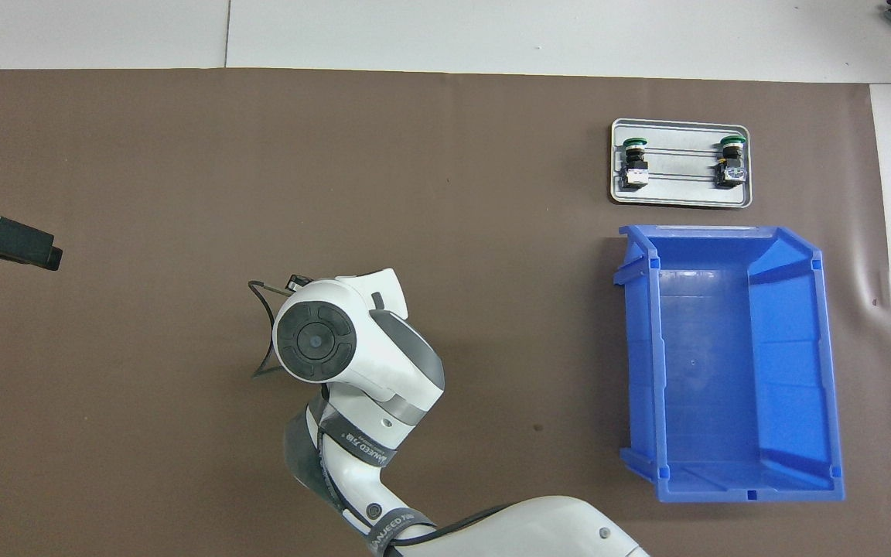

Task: Place and press button with both arms
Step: 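Lift the button and carry it over the blue bin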

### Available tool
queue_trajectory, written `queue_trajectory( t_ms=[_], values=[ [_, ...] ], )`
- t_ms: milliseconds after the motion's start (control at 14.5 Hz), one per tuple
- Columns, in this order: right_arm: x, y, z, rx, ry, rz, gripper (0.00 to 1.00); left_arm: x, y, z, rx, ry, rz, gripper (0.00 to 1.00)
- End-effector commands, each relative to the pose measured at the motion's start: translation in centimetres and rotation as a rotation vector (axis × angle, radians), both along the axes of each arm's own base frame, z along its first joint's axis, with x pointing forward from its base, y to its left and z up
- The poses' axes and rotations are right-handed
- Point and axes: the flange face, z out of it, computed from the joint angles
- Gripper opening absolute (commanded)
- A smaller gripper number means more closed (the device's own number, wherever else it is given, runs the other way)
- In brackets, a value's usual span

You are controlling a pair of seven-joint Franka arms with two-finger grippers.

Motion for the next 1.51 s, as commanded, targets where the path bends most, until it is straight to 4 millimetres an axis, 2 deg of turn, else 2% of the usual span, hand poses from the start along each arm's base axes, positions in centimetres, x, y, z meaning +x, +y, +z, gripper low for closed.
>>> queue_trajectory(
  t_ms=[0, 206, 344, 481, 550, 687, 756, 894, 1031, 1169, 1443],
  values=[
    [2.1, -6.1, 6.6, -0.04, -0.003, 0.059, 0.0, -0.8, 0.3, 0.0, 0.02, -0.01, 0.008, 1.0],
    [4.2, -14.4, 12.4, -0.091, 0.04, 0.138, 0.0, -0.8, 0.3, 0.0, 0.02, -0.01, 0.008, 1.0],
    [5.2, -20.2, 14.8, -0.151, 0.109, 0.226, 0.0, -0.8, 0.3, 0.0, 0.02, -0.012, 0.008, 1.0],
    [6.2, -27.4, 17.0, -0.137, 0.176, 0.324, 0.0, -0.8, 0.3, 0.0, 0.02, -0.012, 0.008, 1.0],
    [6.5, -31.7, 17.9, -0.118, 0.2, 0.375, 0.0, -0.8, 0.3, 0.0, 0.02, -0.012, 0.008, 1.0],
    [6.2, -38.9, 18.3, -0.113, 0.251, 0.463, 0.0, -0.8, 0.3, 0.0, 0.02, -0.012, 0.008, 1.0],
    [6.0, -41.8, 17.4, -0.109, 0.279, 0.488, 0.0, -0.8, 0.3, 0.0, 0.02, -0.012, 0.008, 1.0],
    [5.1, -47.8, 14.4, -0.104, 0.26, 0.537, 0.0, -0.8, 0.3, 0.0, 0.02, -0.012, 0.008, 1.0],
    [3.9, -52.3, 9.9, -0.116, 0.206, 0.558, 0.0, -0.8, 0.3, 0.0, 0.02, -0.012, 0.008, 1.0],
    [3.7, -53.7, 6.1, -0.126, 0.179, 0.527, 0.0, -0.8, 0.3, 0.0, 0.02, -0.012, 0.008, 1.0],
    [4.0, -53.1, 1.7, -0.122, 0.206, 0.485, 0.0, -0.8, 0.3, 0.1, 0.02, -0.013, 0.008, 1.0]
  ],
)
